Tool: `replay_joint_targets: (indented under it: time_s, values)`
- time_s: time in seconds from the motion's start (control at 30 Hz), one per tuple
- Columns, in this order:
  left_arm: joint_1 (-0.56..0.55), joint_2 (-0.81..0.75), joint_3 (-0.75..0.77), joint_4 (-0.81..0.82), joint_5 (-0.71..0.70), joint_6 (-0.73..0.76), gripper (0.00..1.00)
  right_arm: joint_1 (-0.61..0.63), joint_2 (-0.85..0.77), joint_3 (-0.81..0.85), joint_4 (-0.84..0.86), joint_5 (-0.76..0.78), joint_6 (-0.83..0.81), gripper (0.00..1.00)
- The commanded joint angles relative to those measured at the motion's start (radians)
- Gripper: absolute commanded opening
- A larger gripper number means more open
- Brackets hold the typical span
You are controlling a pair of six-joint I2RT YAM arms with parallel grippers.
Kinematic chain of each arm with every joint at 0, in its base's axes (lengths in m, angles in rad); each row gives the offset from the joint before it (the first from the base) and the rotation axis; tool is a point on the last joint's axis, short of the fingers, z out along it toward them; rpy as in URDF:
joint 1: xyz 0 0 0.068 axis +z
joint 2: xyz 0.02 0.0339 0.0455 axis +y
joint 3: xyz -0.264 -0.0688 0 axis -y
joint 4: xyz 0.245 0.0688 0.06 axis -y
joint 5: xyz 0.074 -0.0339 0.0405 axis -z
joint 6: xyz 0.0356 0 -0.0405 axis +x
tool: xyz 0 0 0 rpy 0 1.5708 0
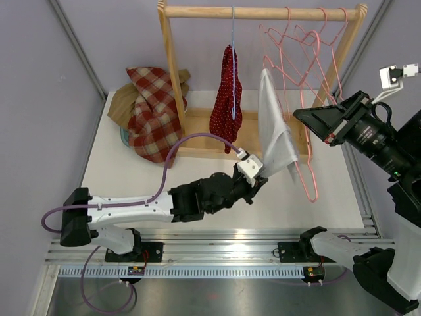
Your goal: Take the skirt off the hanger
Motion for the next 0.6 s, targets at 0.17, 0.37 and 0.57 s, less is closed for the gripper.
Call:
replay_joint_targets:
  time_s: [0.17,0.37,0.57]
  values:
    - [-0.234,-0.064,-0.334,0.111,-0.069,-0.33,0.0,0.006,0.142,0.134,0.122,0.063,-0.068,0.0]
    - [-0.435,-0.091,-0.437,0.084,-0.207,-0.467,0.0,0.006,0.233,0.141,0.171,0.063,-0.088,0.0]
    - [-0.505,-0.097,-0.4,-0.034,-0.328,-0.491,0.0,0.005,0.357,0.176,0.233,0.091,-0.105,0.0]
